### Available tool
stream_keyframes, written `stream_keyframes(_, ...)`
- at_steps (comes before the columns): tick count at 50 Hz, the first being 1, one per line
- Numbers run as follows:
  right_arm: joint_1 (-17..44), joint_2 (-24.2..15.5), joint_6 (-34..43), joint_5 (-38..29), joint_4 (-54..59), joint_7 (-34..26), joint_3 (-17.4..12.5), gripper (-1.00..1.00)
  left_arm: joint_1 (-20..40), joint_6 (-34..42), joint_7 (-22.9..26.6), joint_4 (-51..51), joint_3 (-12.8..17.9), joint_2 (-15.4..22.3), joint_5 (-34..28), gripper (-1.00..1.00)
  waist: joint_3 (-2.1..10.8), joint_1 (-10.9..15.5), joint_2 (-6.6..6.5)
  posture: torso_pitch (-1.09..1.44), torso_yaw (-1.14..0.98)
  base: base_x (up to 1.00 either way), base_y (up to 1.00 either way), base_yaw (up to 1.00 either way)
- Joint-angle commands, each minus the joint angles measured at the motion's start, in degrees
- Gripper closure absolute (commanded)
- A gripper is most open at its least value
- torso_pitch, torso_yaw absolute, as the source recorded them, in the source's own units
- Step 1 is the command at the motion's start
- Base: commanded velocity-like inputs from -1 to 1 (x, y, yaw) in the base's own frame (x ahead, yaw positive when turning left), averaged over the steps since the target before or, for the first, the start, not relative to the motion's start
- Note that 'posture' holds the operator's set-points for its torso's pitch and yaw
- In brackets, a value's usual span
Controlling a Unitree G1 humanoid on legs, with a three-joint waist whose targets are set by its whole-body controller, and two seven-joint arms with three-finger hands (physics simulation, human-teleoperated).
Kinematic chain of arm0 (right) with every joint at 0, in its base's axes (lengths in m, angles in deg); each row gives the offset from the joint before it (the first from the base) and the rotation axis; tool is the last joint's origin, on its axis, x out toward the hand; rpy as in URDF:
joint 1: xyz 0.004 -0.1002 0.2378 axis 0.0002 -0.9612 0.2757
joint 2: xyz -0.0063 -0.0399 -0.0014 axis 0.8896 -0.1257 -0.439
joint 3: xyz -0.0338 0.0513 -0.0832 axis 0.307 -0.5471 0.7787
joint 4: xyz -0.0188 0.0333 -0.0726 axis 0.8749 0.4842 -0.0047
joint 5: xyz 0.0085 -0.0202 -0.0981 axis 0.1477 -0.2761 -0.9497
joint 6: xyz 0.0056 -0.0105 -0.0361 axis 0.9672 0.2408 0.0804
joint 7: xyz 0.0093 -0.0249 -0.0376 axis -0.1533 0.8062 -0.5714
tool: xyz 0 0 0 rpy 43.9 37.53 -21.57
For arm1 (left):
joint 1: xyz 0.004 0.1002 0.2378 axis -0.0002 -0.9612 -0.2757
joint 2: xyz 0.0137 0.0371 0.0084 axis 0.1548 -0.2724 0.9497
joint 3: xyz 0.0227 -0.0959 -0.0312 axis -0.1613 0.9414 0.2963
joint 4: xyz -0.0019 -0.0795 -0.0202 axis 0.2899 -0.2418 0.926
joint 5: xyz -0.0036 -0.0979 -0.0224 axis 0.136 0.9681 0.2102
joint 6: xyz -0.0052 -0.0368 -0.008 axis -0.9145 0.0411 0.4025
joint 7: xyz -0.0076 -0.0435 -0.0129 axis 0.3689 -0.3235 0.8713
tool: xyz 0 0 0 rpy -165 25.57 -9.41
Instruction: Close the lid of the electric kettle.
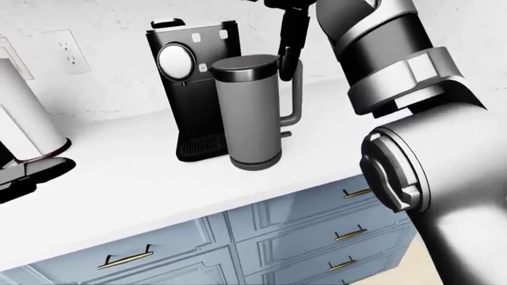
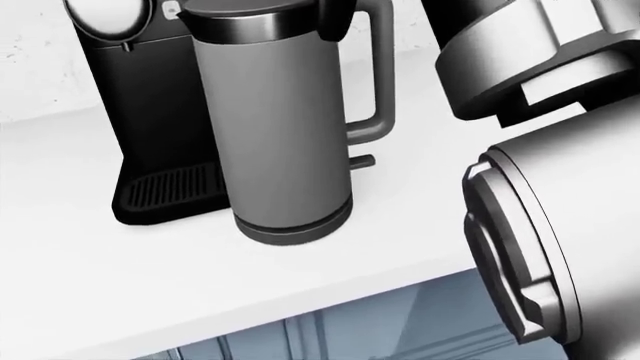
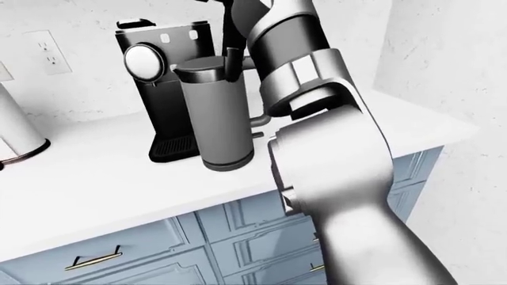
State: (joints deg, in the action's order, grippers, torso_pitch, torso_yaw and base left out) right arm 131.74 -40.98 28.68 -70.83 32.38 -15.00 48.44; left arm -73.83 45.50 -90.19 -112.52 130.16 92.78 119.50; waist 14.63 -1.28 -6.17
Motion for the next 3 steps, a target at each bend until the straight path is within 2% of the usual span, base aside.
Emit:
stream_keyframes(1,2.02,-0.49,-0.31,0.06,-1.76,1.23,-0.35,-1.0,1.04,-1.47,0.19,-1.12,0.23,1.11,-0.09,-1.0,0.38,0.01,-0.31,-0.43,0.0,0.0,0.0,0.0)
stream_keyframes(3,1.85,-0.47,-0.18,0.13,-1.84,1.28,-0.38,-1.0,1.08,-1.35,0.14,-1.22,0.24,1.1,-0.04,-1.0,0.38,0.03,-0.31,-0.43,0.0,0.0,0.0,0.0)
